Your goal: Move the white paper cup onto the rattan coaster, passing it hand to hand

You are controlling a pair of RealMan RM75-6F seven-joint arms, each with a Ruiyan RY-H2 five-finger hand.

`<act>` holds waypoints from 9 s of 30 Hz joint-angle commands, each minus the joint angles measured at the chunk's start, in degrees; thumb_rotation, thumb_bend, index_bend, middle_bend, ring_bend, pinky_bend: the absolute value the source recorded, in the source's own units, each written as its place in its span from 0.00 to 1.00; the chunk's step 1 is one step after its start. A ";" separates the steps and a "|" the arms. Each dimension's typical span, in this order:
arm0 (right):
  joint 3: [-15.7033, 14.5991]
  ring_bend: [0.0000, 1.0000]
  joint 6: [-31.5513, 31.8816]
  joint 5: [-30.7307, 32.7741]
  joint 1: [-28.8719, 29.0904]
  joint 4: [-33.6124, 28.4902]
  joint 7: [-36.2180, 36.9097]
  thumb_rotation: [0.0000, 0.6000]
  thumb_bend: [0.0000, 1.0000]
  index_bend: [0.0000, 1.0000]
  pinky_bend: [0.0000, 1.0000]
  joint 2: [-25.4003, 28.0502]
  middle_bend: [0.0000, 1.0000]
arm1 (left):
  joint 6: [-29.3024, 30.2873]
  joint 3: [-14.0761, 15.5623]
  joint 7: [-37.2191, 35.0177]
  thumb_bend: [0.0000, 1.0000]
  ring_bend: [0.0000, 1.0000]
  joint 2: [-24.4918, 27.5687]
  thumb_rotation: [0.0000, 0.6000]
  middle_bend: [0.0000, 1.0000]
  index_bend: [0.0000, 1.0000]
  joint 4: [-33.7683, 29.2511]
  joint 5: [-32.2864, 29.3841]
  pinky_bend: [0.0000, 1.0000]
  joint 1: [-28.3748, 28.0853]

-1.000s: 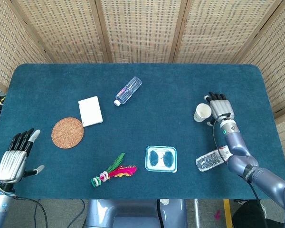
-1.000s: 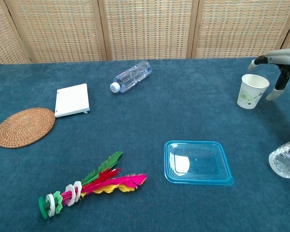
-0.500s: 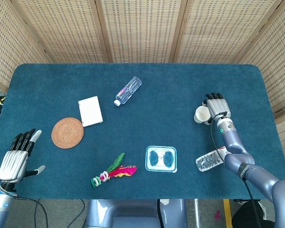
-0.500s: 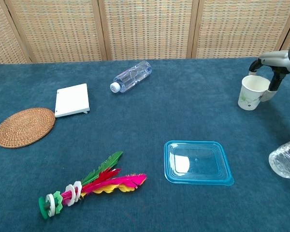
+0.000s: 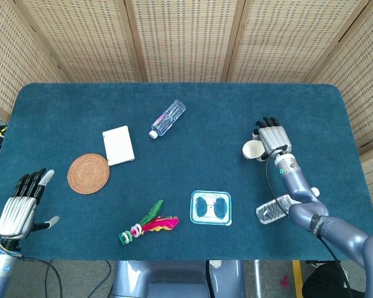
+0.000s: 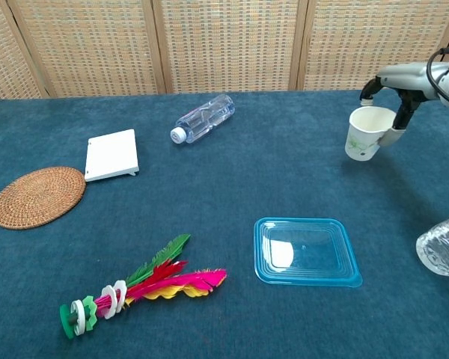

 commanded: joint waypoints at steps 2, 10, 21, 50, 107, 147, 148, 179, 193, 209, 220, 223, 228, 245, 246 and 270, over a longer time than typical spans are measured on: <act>1.67 0.00 3.15 1.93 2.15 -8.74 -5.27 1.00 0.08 0.48 0.02 2.88 0.15 | 0.06 -0.02 -0.03 0.10 0.00 0.06 1.00 0.00 0.00 0.04 0.04 0.00 -0.01; 3.05 0.00 4.66 7.41 7.47 -16.05 -12.73 1.00 0.08 0.47 0.02 0.75 0.15 | -0.27 0.36 -1.02 0.10 0.00 0.10 1.00 0.00 0.00 0.22 0.43 0.00 -0.09; 3.84 0.00 3.80 13.26 16.75 -12.37 -17.15 1.00 0.08 0.47 0.02 -10.13 0.15 | -0.28 0.67 -3.31 0.10 0.00 0.23 1.00 0.00 0.00 0.82 1.31 0.00 -0.26; 2.78 0.00 -1.80 13.74 21.91 3.61 -11.34 1.00 0.08 0.17 0.01 -21.97 0.00 | -1.25 0.85 -5.84 0.10 0.00 1.13 1.00 0.00 0.00 0.85 0.81 0.00 -0.52; -18.71 0.00 56.28 -25.61 -30.62 -22.51 6.03 1.00 0.08 0.00 0.00 5.73 0.00 | -5.70 -1.26 2.17 0.10 0.00 2.68 1.00 0.00 0.00 -4.66 1.78 0.00 -5.10; -11.06 0.00 49.71 -25.44 -35.04 -18.96 14.95 1.00 0.08 0.00 0.00 7.15 0.00 | -42.84 -5.81 37.02 0.12 0.00 -10.54 1.00 0.00 0.00 7.97 -62.47 0.00 -62.18; -10.86 0.00 49.71 -25.52 -35.16 -18.77 15.31 1.00 0.08 0.00 0.00 7.18 0.00 | -42.86 -5.07 37.74 0.12 0.00 -11.22 1.00 0.00 0.00 8.53 -63.91 0.00 -63.43; -8.20 0.00 47.91 -26.07 -36.67 -17.44 18.76 1.00 0.08 0.00 0.00 7.43 0.00 | -43.56 2.48 37.56 0.25 0.00 -17.87 1.00 0.00 0.19 15.75 -73.20 0.00 -72.31; -7.73 0.00 48.10 -26.63 -37.07 -17.75 19.47 1.00 0.08 0.00 0.00 7.69 0.00 | -43.06 3.41 34.79 0.42 0.00 -17.37 1.00 0.00 0.31 14.87 -71.32 0.00 -71.41; -7.48 0.00 48.82 -28.06 -37.55 -18.85 19.43 1.00 0.08 0.00 0.00 8.18 0.00 | -36.34 3.24 27.76 0.42 0.00 -6.00 1.00 0.00 0.31 3.80 -61.30 0.00 -65.32; -8.10 0.00 50.01 -30.55 -37.62 -20.73 17.34 1.00 0.08 0.00 0.00 8.32 0.00 | -29.44 8.64 20.27 0.42 0.00 3.80 1.00 0.00 0.31 -3.57 -46.63 0.00 -52.74; -8.32 0.00 50.45 -31.37 -37.64 -21.45 16.54 1.00 0.08 0.00 0.00 8.33 0.00 | -28.83 10.32 18.12 0.42 0.00 4.57 1.00 0.00 0.31 -2.57 -43.51 0.00 -49.29; -8.67 0.00 50.84 -32.31 -37.75 -22.54 15.01 1.00 0.08 0.00 0.00 8.28 0.00 | -29.39 11.69 13.84 0.42 0.00 4.23 1.00 0.00 0.31 0.95 -38.59 0.00 -44.18; -8.34 0.00 50.26 -31.88 -37.81 -22.10 14.39 1.00 0.08 0.00 0.00 7.89 0.00 | -33.76 8.09 11.54 0.40 0.00 -0.86 1.00 0.00 0.25 14.02 -38.62 0.00 -39.19; -8.30 0.00 50.30 -31.86 -37.83 -22.06 14.46 1.00 0.08 0.00 0.00 7.87 0.00 | -33.94 7.87 11.63 0.37 0.00 -1.14 1.00 0.00 0.22 14.47 -39.09 0.00 -39.08; -8.00 0.00 50.69 -32.01 -38.05 -21.98 15.11 1.00 0.08 0.00 0.00 7.81 0.00 | -31.78 1.81 5.87 0.05 0.00 0.79 1.00 0.00 0.00 11.56 -36.98 0.00 -34.44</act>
